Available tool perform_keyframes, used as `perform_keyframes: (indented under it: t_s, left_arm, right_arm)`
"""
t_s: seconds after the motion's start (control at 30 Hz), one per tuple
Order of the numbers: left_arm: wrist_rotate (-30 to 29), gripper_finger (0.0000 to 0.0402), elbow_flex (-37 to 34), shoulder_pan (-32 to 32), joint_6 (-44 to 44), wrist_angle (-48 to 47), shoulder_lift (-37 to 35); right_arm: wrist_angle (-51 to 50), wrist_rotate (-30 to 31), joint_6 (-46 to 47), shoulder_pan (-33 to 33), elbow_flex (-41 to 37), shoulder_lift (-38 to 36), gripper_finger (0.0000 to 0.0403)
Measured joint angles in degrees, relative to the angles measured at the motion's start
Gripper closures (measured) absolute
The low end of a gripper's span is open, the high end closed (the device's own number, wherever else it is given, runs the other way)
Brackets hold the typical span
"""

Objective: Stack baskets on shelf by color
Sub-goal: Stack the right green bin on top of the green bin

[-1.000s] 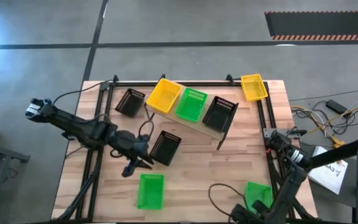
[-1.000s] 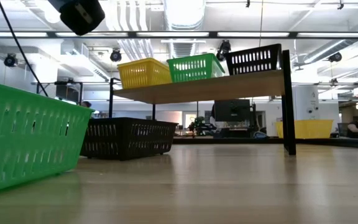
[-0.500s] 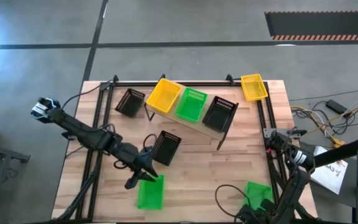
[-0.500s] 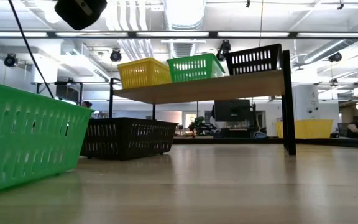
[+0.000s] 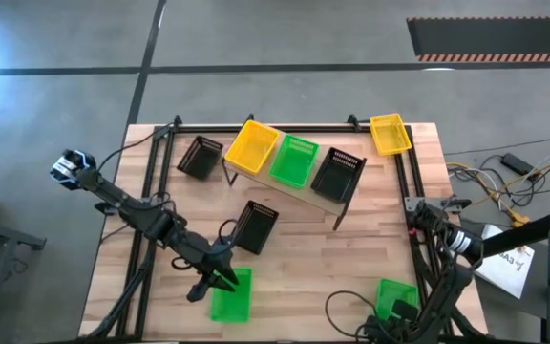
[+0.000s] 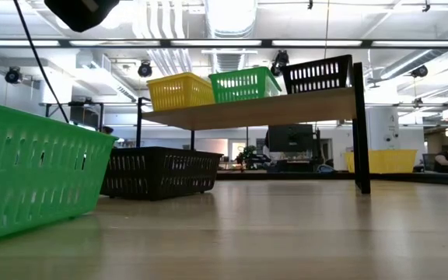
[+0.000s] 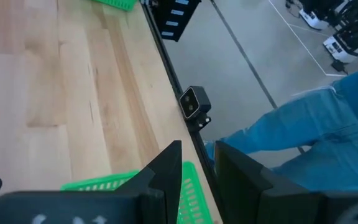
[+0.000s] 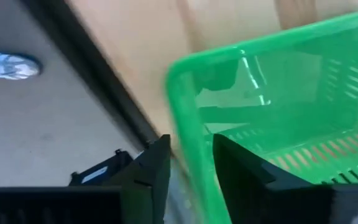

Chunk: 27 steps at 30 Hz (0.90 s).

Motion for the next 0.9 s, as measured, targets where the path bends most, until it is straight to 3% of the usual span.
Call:
perform_keyframes:
  t_s: [0.3, 0.6, 0.9]
  left_arm:
    - [-0.14, 0.0323, 0.21, -0.93, 0.0, 0.04, -1.29]
    - [-4.21, 0.0323, -1.48, -4.51, 0.02, -11.67, -2.34]
    - [-7.0, 0.0323, -7.23, -5.15, -4.47, -7.06, -2.86]
  right_arm:
    - [0.41, 0.04, 0.2, -1.1, -0.46, 0.0, 0.0388]
    - [0.6, 2.29, -6.05, -8.2, 7.8, 0.0, 0.0394]
    - [0.79, 8.69, -17.83, -19.82, 21.88, 0.0, 0.0394]
